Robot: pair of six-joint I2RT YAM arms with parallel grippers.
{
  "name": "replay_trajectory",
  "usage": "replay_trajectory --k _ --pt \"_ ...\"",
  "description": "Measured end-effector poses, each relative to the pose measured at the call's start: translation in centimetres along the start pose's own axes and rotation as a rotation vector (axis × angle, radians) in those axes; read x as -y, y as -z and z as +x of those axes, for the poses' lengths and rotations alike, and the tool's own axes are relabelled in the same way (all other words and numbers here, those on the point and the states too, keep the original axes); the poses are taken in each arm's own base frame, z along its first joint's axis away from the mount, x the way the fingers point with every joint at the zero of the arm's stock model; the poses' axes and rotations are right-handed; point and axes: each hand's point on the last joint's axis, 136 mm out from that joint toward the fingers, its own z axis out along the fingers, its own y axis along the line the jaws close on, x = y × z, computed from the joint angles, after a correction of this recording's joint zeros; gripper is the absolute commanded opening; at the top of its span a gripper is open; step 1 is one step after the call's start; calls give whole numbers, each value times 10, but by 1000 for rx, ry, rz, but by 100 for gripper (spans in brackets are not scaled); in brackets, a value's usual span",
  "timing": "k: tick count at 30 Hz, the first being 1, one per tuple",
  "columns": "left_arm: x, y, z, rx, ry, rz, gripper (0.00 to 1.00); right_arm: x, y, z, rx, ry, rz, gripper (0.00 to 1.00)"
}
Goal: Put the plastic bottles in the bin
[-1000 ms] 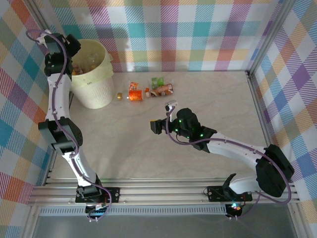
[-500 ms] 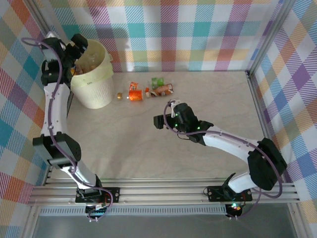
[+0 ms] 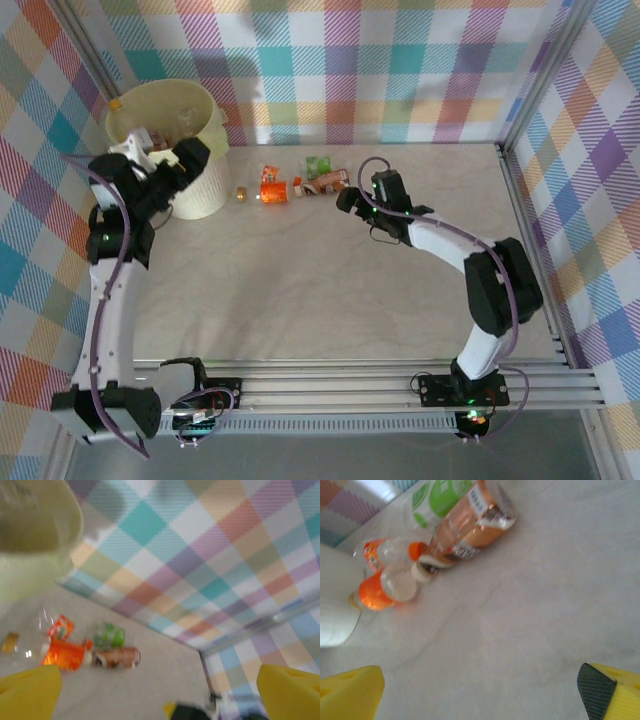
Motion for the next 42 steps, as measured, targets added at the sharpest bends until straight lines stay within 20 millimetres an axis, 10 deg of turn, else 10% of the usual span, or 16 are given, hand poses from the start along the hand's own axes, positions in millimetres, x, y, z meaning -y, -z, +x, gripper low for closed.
replay_trajectory --k 15,29,42 --pt "-71 12 134 -241 154 -93 100 6 -108 -58 145 -123 151 100" --pt "-98 11 151 -246 156 -179 100 1 -170 -73 229 -41 270 98" --pt "-120 0 175 -309 169 -219 100 6 -164 -57 264 -21 311 70"
